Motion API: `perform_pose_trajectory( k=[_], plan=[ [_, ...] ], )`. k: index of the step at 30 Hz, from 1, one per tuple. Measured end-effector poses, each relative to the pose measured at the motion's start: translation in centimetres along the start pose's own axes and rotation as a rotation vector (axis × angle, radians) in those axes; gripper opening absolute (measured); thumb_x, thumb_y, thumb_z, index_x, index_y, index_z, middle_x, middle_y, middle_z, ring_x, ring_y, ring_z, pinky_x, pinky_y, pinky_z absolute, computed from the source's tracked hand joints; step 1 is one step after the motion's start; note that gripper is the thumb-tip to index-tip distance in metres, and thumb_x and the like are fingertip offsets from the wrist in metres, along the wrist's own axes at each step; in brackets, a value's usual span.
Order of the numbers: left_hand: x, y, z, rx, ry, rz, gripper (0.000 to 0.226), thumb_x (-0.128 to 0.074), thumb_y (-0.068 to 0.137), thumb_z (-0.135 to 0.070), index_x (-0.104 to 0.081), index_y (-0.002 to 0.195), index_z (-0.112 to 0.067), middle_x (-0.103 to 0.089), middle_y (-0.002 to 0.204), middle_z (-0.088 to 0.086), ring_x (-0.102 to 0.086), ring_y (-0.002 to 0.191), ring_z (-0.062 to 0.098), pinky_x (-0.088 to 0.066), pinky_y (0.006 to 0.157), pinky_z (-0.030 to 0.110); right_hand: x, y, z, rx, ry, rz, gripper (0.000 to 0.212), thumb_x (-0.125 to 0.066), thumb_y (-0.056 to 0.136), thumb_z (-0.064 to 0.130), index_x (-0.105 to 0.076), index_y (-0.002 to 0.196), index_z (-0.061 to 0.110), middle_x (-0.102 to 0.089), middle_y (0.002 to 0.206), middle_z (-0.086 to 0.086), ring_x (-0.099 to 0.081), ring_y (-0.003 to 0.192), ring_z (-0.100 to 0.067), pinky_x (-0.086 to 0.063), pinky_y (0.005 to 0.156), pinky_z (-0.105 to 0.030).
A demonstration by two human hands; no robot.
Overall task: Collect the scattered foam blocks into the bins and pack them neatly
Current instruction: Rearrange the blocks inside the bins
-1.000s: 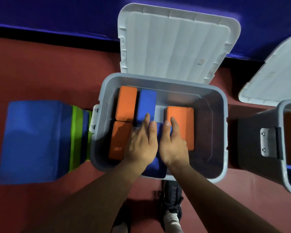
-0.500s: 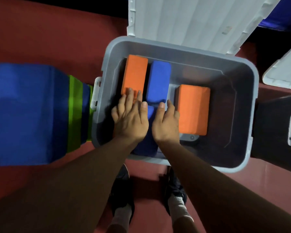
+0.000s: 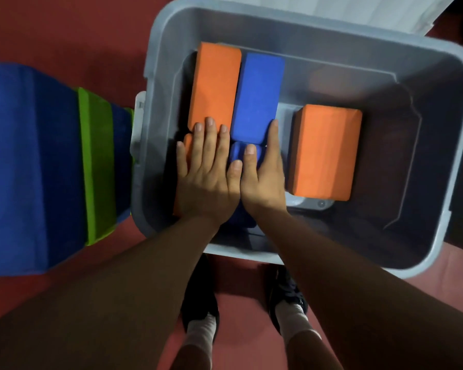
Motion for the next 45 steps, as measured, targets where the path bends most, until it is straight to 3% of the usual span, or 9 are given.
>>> perform_pose_trajectory(
  k=[3, 10, 15, 20, 26, 34, 38, 42, 45],
  plan=[
    [0.1, 0.1, 0.2, 0.011, -0.035, 0.017, 0.065, 0.002, 0.106, -0.042, -0.022, 0.161, -0.016, -0.015, 0.169, 0.007, -0.009, 0.156, 0.022, -0.013, 0.124, 0.052, -0.6, 0.1, 0.0, 0.005, 0.004, 0.005, 0.061, -0.033, 0.109, 0.043, -0.006, 0.162, 0.033, -0.030, 0.164, 0.004, -0.040, 0.143, -0.012, -0.034, 0.118, -0.042],
    [1.2, 0.5, 0.3, 0.092, -0.193, 0.007, 0.070, 0.002, 0.105, -0.047, -0.029, 0.159, -0.016, -0.018, 0.168, 0.002, -0.009, 0.156, 0.016, -0.008, 0.126, 0.046, -0.5, 0.5, -0.2, 0.002, 0.047, 0.115, 0.061, -0.032, 0.110, 0.043, -0.004, 0.163, 0.031, -0.015, 0.166, 0.013, -0.008, 0.134, 0.029, -0.015, 0.114, -0.010],
    [1.7, 1.4, -2.0, -0.015, -0.054, -0.014, 0.063, -0.004, 0.108, -0.041, -0.032, 0.158, -0.012, -0.023, 0.167, 0.006, -0.018, 0.155, 0.020, -0.020, 0.122, 0.050, 1.4, 0.6, 0.2, 0.032, 0.072, 0.070, 0.060, -0.032, 0.109, 0.044, -0.012, 0.163, 0.025, -0.020, 0.167, 0.006, -0.019, 0.146, 0.010, -0.023, 0.121, -0.024],
    [2.1, 3.0, -6.1, -0.096, -0.238, -0.055, 0.067, -0.009, 0.106, -0.046, -0.044, 0.151, -0.011, -0.037, 0.161, 0.007, -0.031, 0.150, 0.022, -0.023, 0.120, 0.047, 5.1, 1.3, -1.4, -0.042, 0.085, -0.043, 0.063, -0.030, 0.107, 0.049, -0.016, 0.162, 0.021, -0.024, 0.167, 0.004, -0.025, 0.151, -0.008, -0.028, 0.123, -0.039],
    [0.7, 2.9, -12.7, -0.235, -0.390, 0.058, 0.068, -0.013, 0.106, -0.050, -0.042, 0.152, -0.010, -0.039, 0.159, 0.008, -0.034, 0.148, 0.025, -0.029, 0.119, 0.047, 12.6, 2.3, -5.7, -0.161, -0.038, -0.187, 0.064, -0.030, 0.107, 0.048, -0.022, 0.160, 0.014, -0.033, 0.162, -0.011, -0.032, 0.148, -0.023, -0.027, 0.122, -0.038],
    [-9.3, 1.9, -16.4, 0.049, -0.377, 0.488, 0.076, -0.006, 0.092, -0.074, -0.020, 0.159, -0.041, -0.013, 0.168, 0.005, -0.016, 0.153, 0.030, -0.020, 0.123, 0.050, 16.5, 3.8, -13.4, -0.447, -0.101, -0.091, 0.061, -0.027, 0.106, 0.055, -0.022, 0.160, 0.027, -0.043, 0.153, -0.019, -0.044, 0.138, -0.037, -0.036, 0.114, -0.046],
    [-15.0, 1.5, -16.1, 0.075, -0.482, 0.654, 0.079, -0.003, 0.090, -0.075, -0.007, 0.160, -0.040, -0.004, 0.170, 0.004, -0.004, 0.156, 0.028, -0.007, 0.126, 0.052, 14.8, 5.3, -16.0, -0.510, -0.097, 0.007, 0.065, -0.029, 0.106, 0.054, -0.020, 0.161, 0.021, -0.046, 0.153, -0.018, -0.046, 0.137, -0.038, -0.037, 0.112, -0.044],
    [-17.0, 1.7, -16.6, 0.164, -0.498, 0.753, 0.064, -0.013, 0.098, -0.071, -0.001, 0.157, -0.051, -0.007, 0.169, 0.005, -0.020, 0.152, 0.034, -0.023, 0.121, 0.057, 14.3, 6.0, -16.7, -0.545, -0.155, -0.064, 0.073, -0.033, 0.104, 0.058, -0.017, 0.162, 0.016, -0.039, 0.153, -0.025, -0.037, 0.141, -0.041, -0.028, 0.117, -0.045],
    [-16.8, 1.5, -16.4, 0.310, -0.542, 0.737, 0.059, -0.026, 0.101, -0.065, -0.002, 0.155, -0.057, -0.018, 0.161, 0.009, -0.041, 0.138, 0.039, -0.036, 0.109, 0.048, 14.7, 5.8, -16.3, -0.577, -0.076, -0.093, 0.071, -0.035, 0.103, 0.059, -0.021, 0.161, 0.020, -0.041, 0.151, -0.023, -0.041, 0.138, -0.041, -0.031, 0.115, -0.044]
  ],
)
Point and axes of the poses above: each hand's wrist, its own y-axis towards the middle knuckle, its own x-axis out of the back of the hand, z = x × y, the point moved 8 cm from there along y, towards the middle knuckle
